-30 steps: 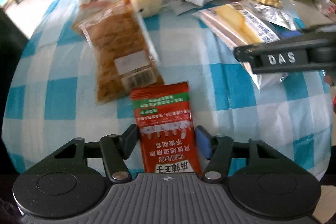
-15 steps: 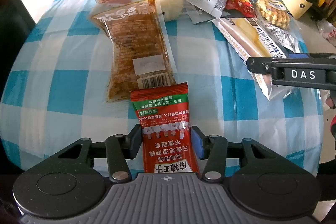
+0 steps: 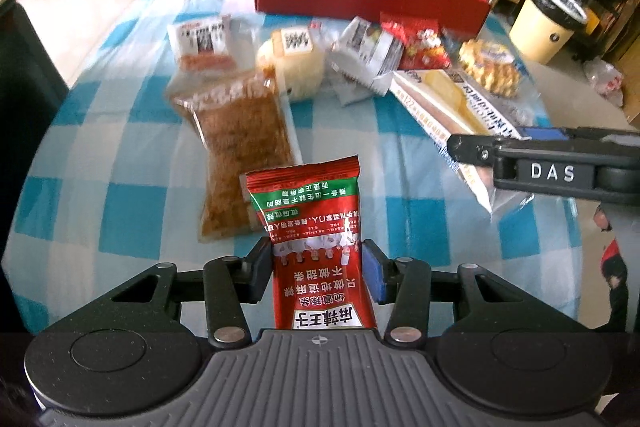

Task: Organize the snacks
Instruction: 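Lift and carry the bread packet and red sachet over the red box with both tools, then open both tools to drop the bread packet and sachet into the red box, then move both open tools back over the remaining snacks, then grasp the brown bread bag with the left tool while the right tool grasps the silver foil packet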

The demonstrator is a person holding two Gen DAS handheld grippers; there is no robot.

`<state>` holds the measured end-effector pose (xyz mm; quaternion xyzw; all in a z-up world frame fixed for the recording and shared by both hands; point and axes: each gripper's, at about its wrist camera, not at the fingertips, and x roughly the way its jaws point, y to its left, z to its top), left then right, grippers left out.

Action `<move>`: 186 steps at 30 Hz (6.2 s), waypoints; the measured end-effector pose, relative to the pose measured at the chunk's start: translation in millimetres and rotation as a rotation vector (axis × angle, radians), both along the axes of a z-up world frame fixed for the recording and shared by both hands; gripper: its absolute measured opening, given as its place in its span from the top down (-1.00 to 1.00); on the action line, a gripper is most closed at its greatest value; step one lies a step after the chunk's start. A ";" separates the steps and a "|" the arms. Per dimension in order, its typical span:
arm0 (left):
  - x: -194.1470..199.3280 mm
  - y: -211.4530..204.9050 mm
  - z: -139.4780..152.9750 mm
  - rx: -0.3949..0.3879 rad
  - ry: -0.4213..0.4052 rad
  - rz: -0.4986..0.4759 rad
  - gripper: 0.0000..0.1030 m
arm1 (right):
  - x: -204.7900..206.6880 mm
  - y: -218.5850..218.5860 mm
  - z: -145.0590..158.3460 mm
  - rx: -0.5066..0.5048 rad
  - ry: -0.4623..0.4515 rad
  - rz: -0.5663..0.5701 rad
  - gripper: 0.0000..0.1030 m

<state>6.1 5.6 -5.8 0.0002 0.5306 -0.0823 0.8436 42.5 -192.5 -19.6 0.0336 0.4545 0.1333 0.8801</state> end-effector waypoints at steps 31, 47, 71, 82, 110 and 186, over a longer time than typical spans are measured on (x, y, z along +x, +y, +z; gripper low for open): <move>117.8 -22.1 55.0 -0.073 -0.236 -0.041 -0.07 | 61.1 -29.4 36.1 0.082 -0.098 -0.152 -0.33; 209.0 -51.5 63.0 -0.004 -0.310 -0.036 -0.07 | 146.9 -42.3 58.0 0.080 -0.194 -0.206 -0.33; 298.9 -50.0 1.5 0.146 -0.239 -0.008 -0.39 | 240.7 -33.3 -6.7 -0.015 -0.124 -0.195 -0.34; 255.6 -27.7 35.9 0.128 -0.278 -0.007 -0.58 | 203.2 -18.5 26.4 -0.045 -0.190 -0.176 -0.35; 98.8 42.0 10.8 0.025 -0.059 0.125 -0.67 | 68.6 6.9 23.6 0.000 -0.062 -0.118 -0.35; 67.7 1.9 -34.4 0.075 0.037 0.029 -0.06 | 60.7 -19.4 -24.7 -0.075 0.108 -0.041 0.13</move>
